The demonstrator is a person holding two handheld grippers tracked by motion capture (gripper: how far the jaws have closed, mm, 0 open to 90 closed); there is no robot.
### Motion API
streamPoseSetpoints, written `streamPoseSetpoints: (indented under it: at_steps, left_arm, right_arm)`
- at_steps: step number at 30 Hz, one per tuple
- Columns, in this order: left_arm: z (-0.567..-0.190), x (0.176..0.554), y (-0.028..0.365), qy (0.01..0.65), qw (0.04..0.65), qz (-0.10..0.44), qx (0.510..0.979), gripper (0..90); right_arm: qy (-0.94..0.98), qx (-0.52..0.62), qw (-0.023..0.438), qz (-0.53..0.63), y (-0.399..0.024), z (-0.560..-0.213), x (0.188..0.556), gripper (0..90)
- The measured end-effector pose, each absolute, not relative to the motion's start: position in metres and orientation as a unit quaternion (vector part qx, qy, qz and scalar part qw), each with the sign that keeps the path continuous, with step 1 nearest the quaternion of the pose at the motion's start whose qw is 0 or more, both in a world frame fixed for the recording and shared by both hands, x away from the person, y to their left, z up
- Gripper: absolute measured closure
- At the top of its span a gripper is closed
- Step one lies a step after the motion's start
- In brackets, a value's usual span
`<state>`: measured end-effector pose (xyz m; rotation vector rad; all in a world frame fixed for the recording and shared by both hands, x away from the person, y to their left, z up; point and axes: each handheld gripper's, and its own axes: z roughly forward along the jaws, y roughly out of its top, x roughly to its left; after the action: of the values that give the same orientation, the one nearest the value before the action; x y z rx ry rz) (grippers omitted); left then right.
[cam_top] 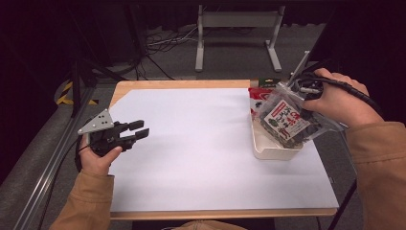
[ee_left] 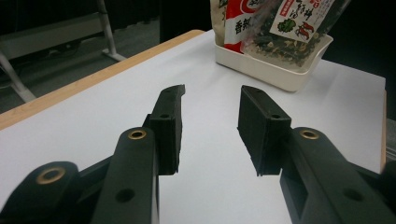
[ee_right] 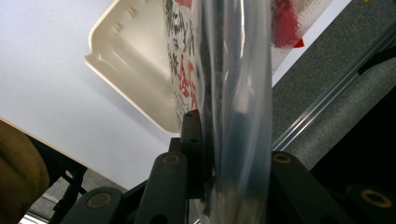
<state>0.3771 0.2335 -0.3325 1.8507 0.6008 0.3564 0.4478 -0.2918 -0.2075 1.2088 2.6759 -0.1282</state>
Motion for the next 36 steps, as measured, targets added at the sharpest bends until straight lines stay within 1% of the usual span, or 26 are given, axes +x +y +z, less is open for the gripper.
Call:
streamPoseSetpoints:
  at_steps: [8,12,16,24,28,32,36]
  left_arm:
    - [-0.333,0.378,0.234,0.252,0.549,0.152,0.782,60.4]
    - [-0.333,0.378,0.233,0.254,0.549,0.150,0.782,60.4]
    - [-0.334,0.379,0.233,0.253,0.547,0.150,0.784,60.4]
    - [-0.335,0.379,0.229,0.251,0.546,0.148,0.786,60.4]
    - [-0.336,0.380,0.230,0.252,0.547,0.145,0.785,60.3]
    - [-0.335,0.381,0.230,0.252,0.548,0.148,0.784,60.0]
    - [-0.335,0.381,0.231,0.253,0.548,0.148,0.784,58.6]
  right_arm:
    - [0.910,0.401,0.099,-0.045,-0.282,-0.213,0.454,76.9]
    - [0.909,0.406,0.088,-0.034,-0.279,-0.225,0.459,76.9]
    - [0.910,0.405,0.090,-0.010,-0.284,-0.225,0.461,76.8]
    - [0.915,0.395,0.075,0.031,-0.279,-0.229,0.460,76.6]
    - [0.913,0.399,0.061,0.062,-0.284,-0.230,0.460,75.7]
    - [0.910,0.401,0.066,0.082,-0.293,-0.230,0.458,73.0]
    - [0.907,0.395,0.086,0.114,-0.300,-0.228,0.450,63.9]
